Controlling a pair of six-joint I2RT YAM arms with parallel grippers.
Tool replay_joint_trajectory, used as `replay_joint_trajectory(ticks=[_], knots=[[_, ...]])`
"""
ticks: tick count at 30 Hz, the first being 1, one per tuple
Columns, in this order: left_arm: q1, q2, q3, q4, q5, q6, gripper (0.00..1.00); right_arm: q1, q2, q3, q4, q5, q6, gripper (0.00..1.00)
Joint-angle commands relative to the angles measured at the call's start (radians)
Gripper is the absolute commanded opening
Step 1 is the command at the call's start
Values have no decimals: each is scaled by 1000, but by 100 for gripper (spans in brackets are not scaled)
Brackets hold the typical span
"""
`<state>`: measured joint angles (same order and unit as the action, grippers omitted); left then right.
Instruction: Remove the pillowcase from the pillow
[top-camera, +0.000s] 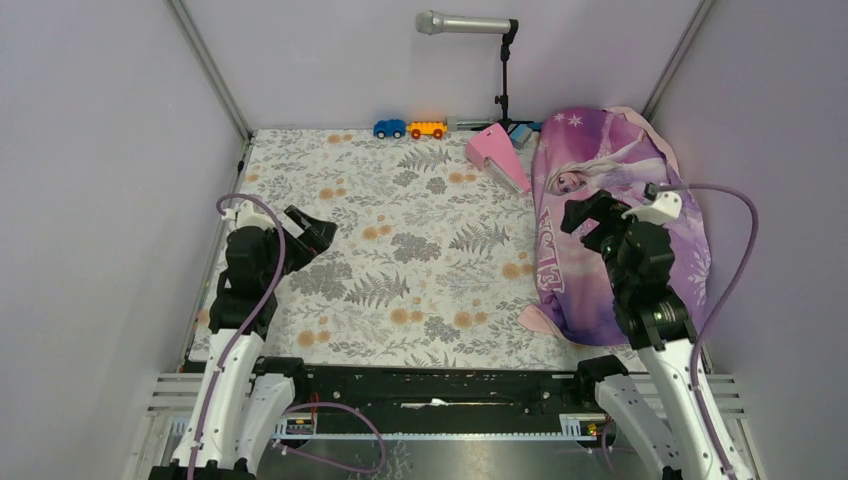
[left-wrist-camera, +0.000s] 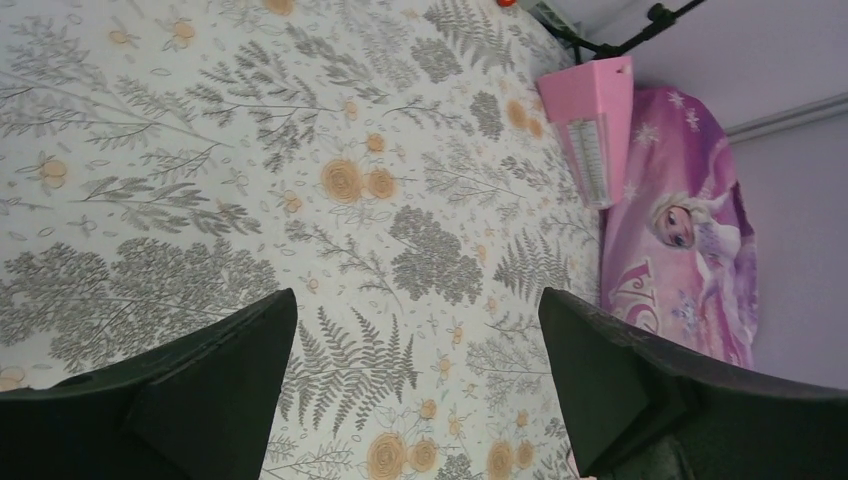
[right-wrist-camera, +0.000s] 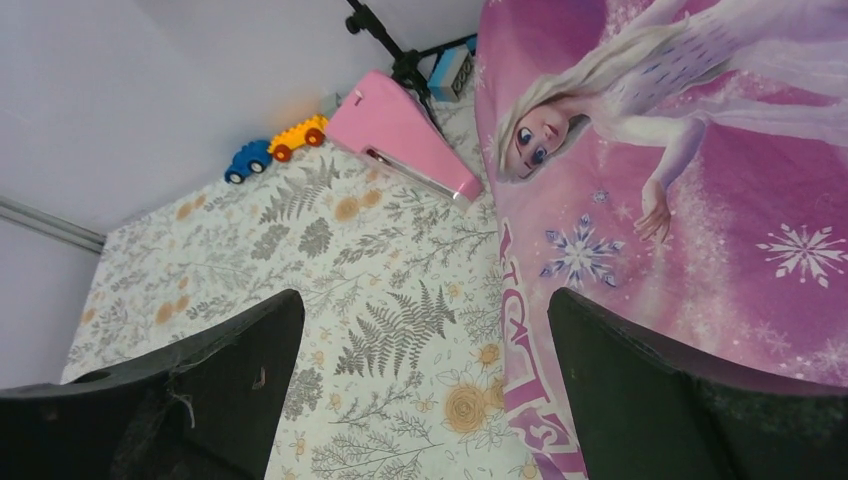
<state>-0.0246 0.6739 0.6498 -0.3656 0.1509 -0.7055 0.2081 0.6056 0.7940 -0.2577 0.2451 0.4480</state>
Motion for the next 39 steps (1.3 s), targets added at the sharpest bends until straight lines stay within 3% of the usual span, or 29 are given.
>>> replay_joint_trajectory(ticks=[1, 7, 12, 16, 20, 25, 30, 31, 33, 35, 37, 39], knots=[[1, -17, -13, 141, 149, -19, 99, 4, 150, 77, 13, 24, 48, 100], [-10, 99, -61, 317, 298, -146, 99, 4, 329, 65, 55, 16, 87, 100], [-108, 135, -116, 425, 258, -186, 99, 3, 576, 140, 17, 180, -111, 100], [-206, 193, -118, 480, 221, -182, 99, -12, 741, 209, -57, 268, -165, 99], [-282, 235, -140, 565, 195, -201, 99, -71, 805, 174, 21, 116, -118, 100], [-352, 272, -156, 611, 143, -202, 99, -85, 917, 157, 57, 155, 15, 100], [-373, 316, -166, 637, 137, -190, 99, -88, 912, 31, 205, 196, 105, 97], [-374, 323, -168, 636, 137, -186, 99, -88, 906, 30, 205, 219, 107, 91], [-374, 330, -173, 636, 126, -180, 99, -90, 850, 22, 211, 254, 114, 68], [-374, 336, -176, 641, 114, -178, 99, -90, 735, -33, 302, 255, 110, 40], [-374, 346, -180, 660, 116, -179, 99, -90, 604, -92, 395, 227, 99, 4], [-374, 359, -176, 671, 121, -178, 99, -88, 498, -80, 385, 209, 100, 0]])
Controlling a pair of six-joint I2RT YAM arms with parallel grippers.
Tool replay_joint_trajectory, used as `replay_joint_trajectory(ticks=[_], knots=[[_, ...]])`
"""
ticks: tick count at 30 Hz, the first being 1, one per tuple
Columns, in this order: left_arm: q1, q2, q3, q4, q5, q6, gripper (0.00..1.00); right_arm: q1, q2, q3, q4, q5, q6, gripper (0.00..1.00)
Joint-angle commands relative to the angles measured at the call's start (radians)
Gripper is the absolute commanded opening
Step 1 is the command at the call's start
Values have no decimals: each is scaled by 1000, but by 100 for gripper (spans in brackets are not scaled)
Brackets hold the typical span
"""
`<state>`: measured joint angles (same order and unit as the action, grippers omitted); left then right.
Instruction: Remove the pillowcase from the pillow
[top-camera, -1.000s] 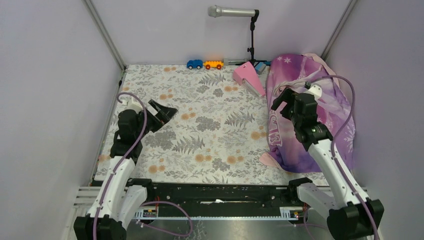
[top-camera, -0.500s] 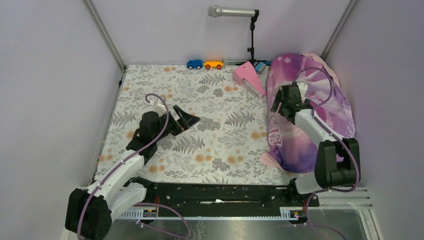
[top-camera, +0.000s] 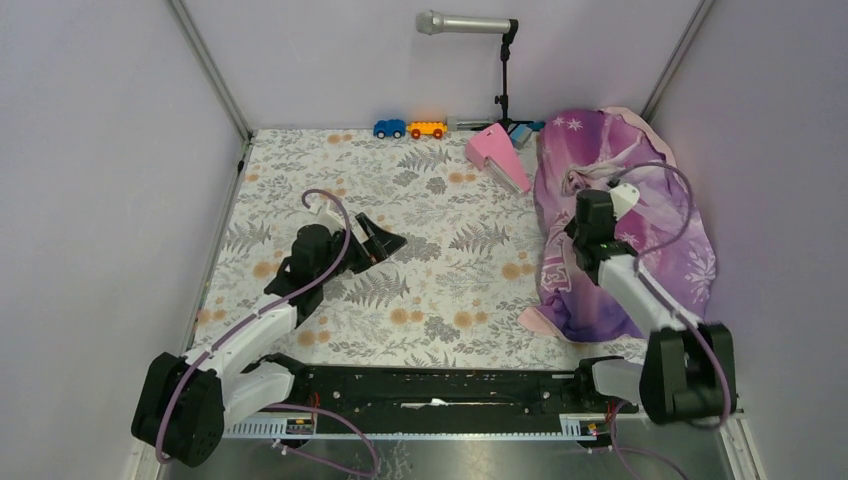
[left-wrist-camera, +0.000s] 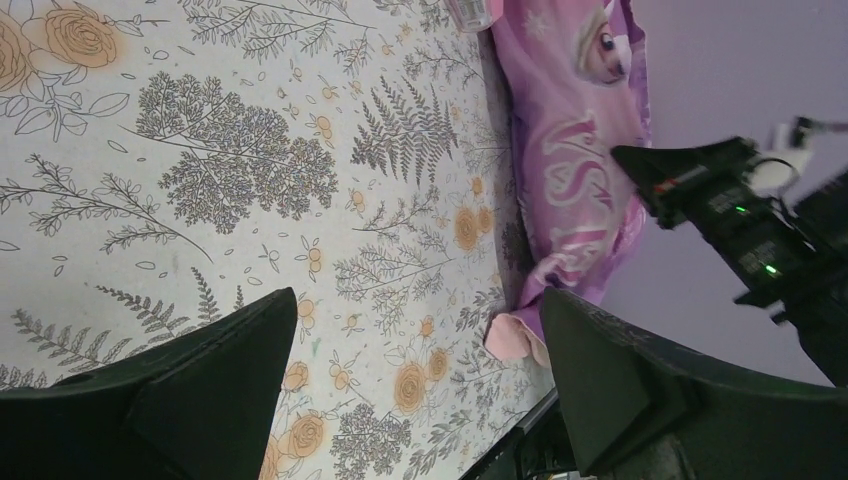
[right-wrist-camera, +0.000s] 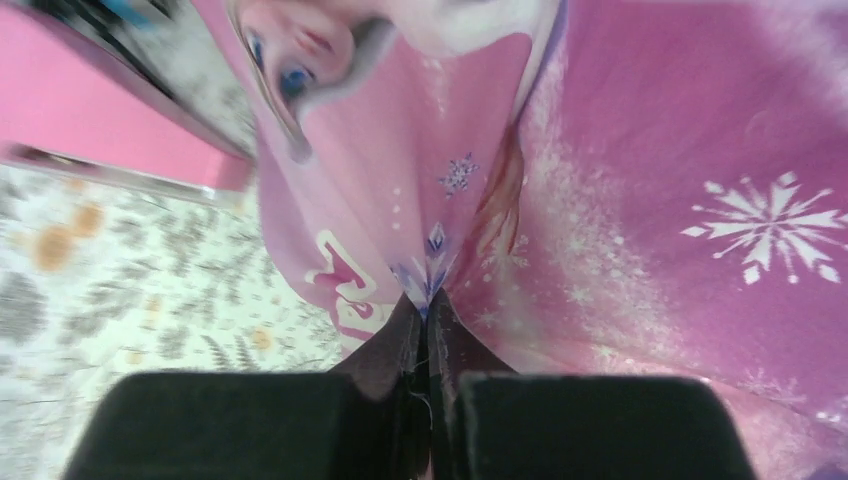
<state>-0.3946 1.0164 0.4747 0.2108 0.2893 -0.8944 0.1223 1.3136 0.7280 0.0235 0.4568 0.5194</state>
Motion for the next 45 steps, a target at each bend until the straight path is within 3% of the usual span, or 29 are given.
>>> replay_joint_trajectory(ticks=[1, 4, 7, 11, 15, 19, 20, 22, 23, 29, 33, 39, 45], knots=[[-4, 24, 3, 97, -17, 13, 99, -3, -233, 17, 72, -22, 22, 0], [-4, 42, 15, 105, -13, 17, 99, 2, -311, 105, 24, -140, -7, 0], [-4, 49, 23, 111, -13, 21, 99, 21, -400, 133, 81, -275, -3, 0], [-4, 48, 30, 116, -16, 23, 99, 81, -390, 272, 82, -457, -21, 0], [-4, 28, 41, 94, -32, 33, 99, 233, -327, 377, 165, -602, 3, 0], [-3, -33, 67, 28, -98, 56, 99, 437, -205, 451, 260, -614, -7, 2], [-3, -53, 75, 5, -120, 63, 99, 479, -173, 455, 294, -623, -7, 18], [-3, -100, 94, -49, -169, 78, 99, 524, -119, 481, 299, -618, -15, 88], [-3, -124, 103, -78, -193, 84, 99, 531, -98, 501, 258, -595, -23, 98], [-3, -259, 135, -253, -408, 83, 99, 530, -142, 468, 21, -228, -145, 100], [-3, -318, 115, -295, -521, 34, 99, 524, -174, 422, -80, -116, -231, 100], [-3, -305, 136, -345, -580, -11, 99, 469, -96, 440, -216, -162, -240, 100], [-3, -281, 271, -527, -751, -23, 99, 345, -74, 342, -194, -284, -124, 100]])
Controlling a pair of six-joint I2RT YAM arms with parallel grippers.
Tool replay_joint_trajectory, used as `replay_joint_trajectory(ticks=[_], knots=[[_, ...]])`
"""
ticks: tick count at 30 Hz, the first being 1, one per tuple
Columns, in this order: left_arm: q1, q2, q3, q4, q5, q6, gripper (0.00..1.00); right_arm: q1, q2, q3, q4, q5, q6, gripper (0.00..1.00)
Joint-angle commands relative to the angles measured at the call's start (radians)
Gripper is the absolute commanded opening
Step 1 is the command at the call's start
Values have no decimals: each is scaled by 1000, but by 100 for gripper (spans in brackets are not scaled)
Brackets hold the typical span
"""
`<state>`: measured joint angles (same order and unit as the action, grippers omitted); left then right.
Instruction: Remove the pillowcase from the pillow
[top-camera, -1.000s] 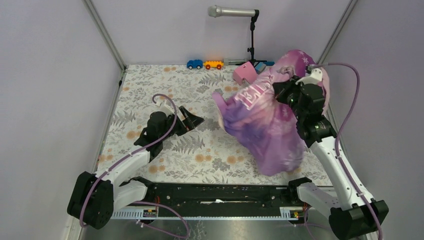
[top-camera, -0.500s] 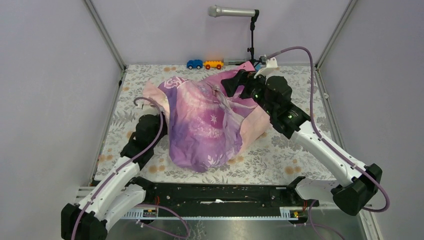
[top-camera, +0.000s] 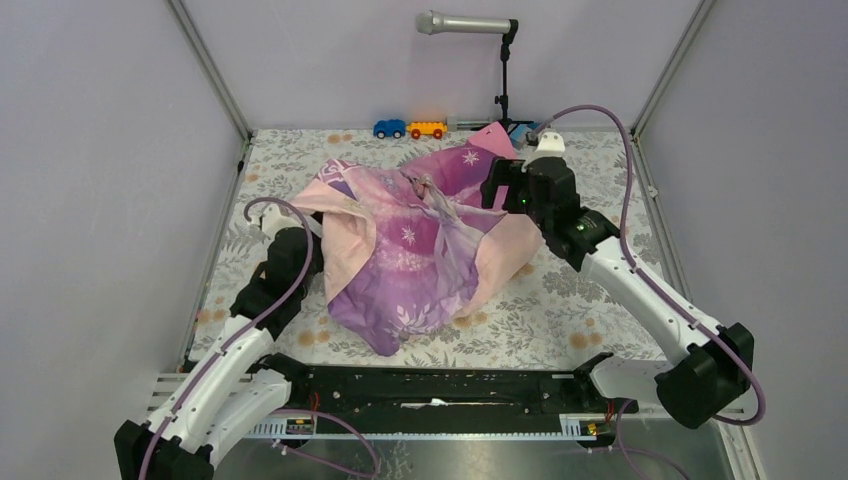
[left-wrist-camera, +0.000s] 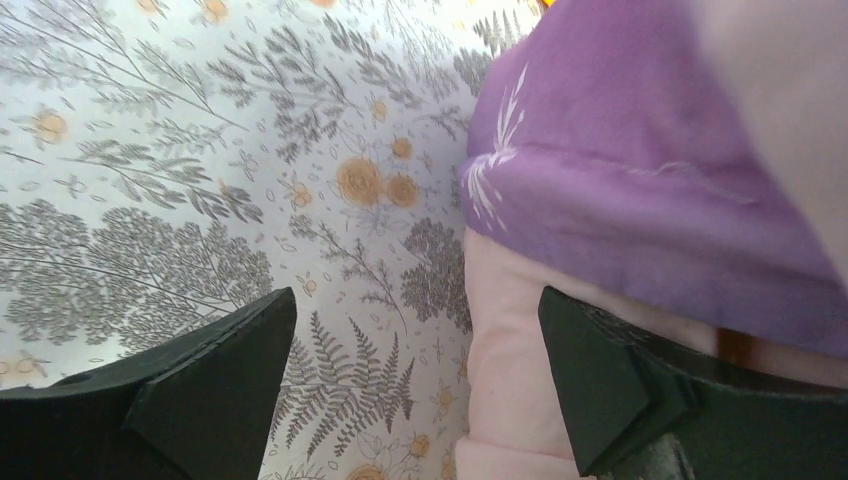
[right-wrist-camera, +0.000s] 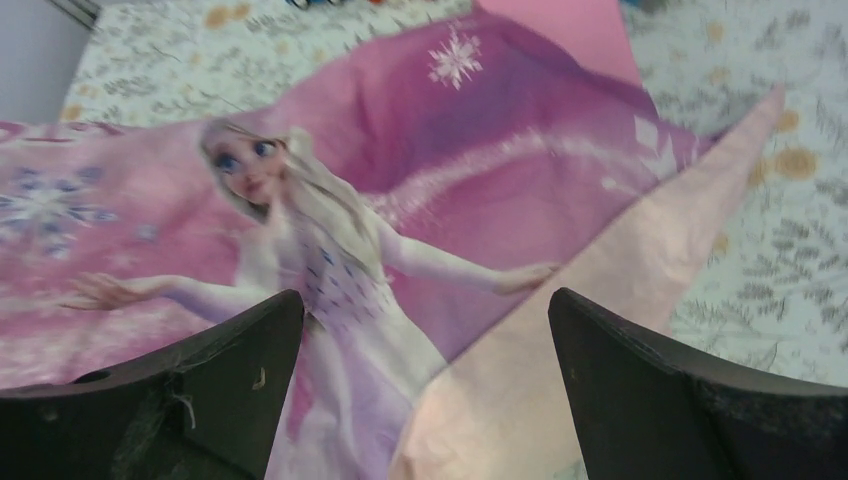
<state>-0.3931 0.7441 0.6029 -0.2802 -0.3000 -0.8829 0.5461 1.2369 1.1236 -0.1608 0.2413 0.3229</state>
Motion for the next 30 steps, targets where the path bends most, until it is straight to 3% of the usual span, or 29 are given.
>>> replay_joint_trajectory(ticks=[1, 6, 11, 15, 19, 22, 23, 26, 27, 30], knots=[[-4, -13, 170, -89, -208, -45, 99, -110, 3, -82, 4, -93, 101, 100], [-4, -44, 281, -175, -342, -23, 99, -223, -7, -240, 100, -191, 231, 100], [-4, -51, 356, -202, -396, 36, 99, -234, -6, -357, 147, -130, 350, 100], [-4, -33, 400, -219, -422, 73, 99, -236, 10, -459, 285, -191, 443, 100], [-4, -15, 440, -242, -468, 106, 99, -236, 92, -524, 428, -301, 505, 100], [-4, -6, 455, -223, -420, 151, 99, -236, 191, -499, 470, -378, 509, 96], [-4, 6, 459, -204, -373, 173, 99, -236, 225, -483, 482, -410, 501, 86], [-4, 71, 468, -173, -183, 248, 99, -236, 265, -441, 484, -477, 491, 23], [-4, 105, 477, -176, -119, 268, 99, -236, 258, -437, 484, -481, 496, 10], [-8, 233, 506, -214, 63, 295, 99, -236, 194, -421, 447, -455, 489, 7]])
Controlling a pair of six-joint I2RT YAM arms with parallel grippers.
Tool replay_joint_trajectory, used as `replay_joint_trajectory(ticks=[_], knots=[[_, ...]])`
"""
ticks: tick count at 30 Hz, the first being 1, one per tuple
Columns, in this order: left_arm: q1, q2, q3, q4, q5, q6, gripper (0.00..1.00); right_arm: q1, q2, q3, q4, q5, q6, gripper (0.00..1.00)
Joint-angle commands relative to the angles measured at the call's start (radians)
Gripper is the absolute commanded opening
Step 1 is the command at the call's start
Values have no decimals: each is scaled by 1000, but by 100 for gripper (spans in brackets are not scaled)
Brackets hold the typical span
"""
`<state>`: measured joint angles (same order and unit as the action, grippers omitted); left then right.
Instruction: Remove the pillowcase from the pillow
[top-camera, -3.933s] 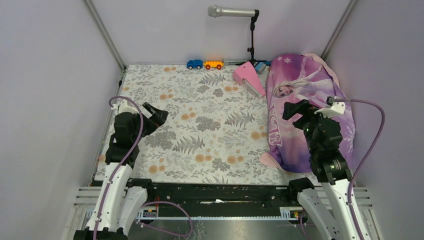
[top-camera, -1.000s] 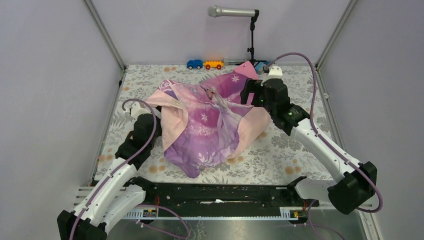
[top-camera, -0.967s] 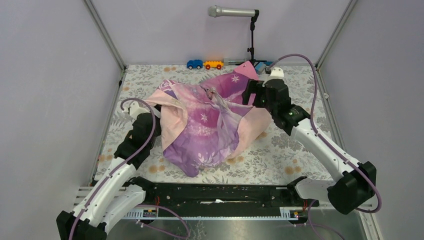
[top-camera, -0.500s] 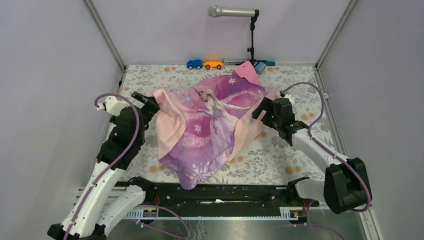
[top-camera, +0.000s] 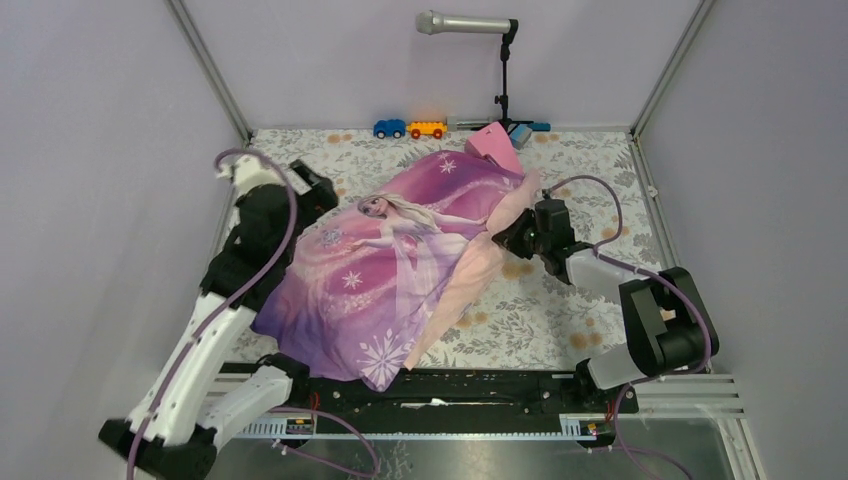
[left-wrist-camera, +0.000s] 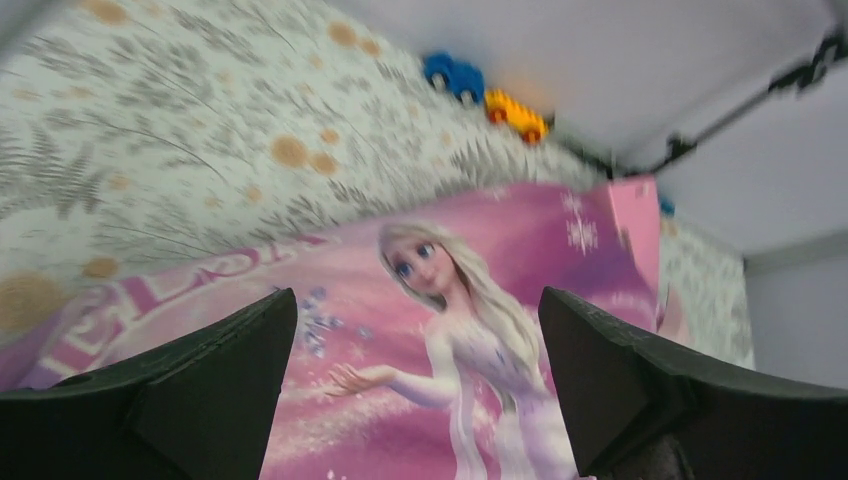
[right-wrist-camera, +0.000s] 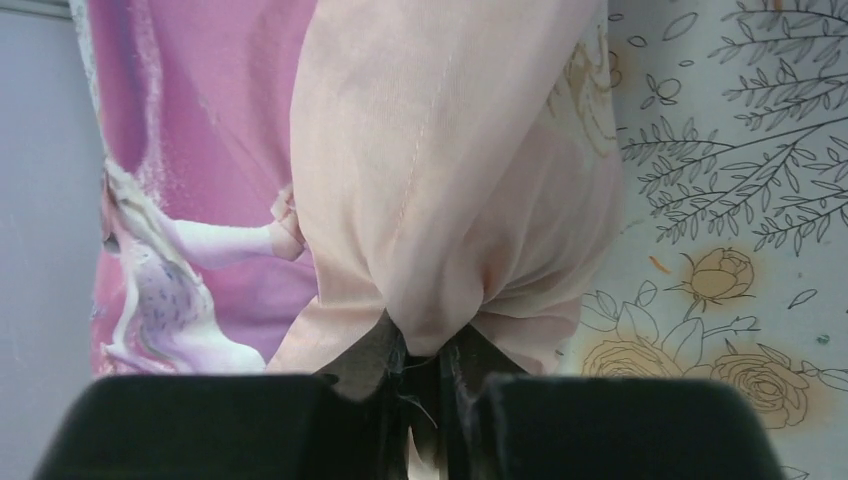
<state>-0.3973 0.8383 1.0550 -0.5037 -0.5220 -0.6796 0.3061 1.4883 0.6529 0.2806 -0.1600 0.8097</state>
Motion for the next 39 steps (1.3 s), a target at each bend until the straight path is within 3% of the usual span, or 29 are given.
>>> replay_joint_trajectory(ticks=[1, 10, 18, 27, 34, 39], knots=[[-12, 175, 59, 4, 332, 94, 99, 3, -90, 63, -28, -32, -9, 6], [-334, 313, 78, 100, 324, 193, 99, 4, -500, 228, -301, 302, -102, 1], [-456, 305, 106, 201, 546, 283, 99, 4, -565, 440, -430, 366, -148, 0], [-912, 473, 197, 82, -26, 391, 99, 4, -523, 445, -427, 386, -116, 0], [-974, 518, 82, 76, -15, 188, 99, 5, -539, 407, -418, 426, -122, 0], [-986, 546, 17, 46, -32, 148, 98, 4, -540, 395, -417, 439, -126, 0]])
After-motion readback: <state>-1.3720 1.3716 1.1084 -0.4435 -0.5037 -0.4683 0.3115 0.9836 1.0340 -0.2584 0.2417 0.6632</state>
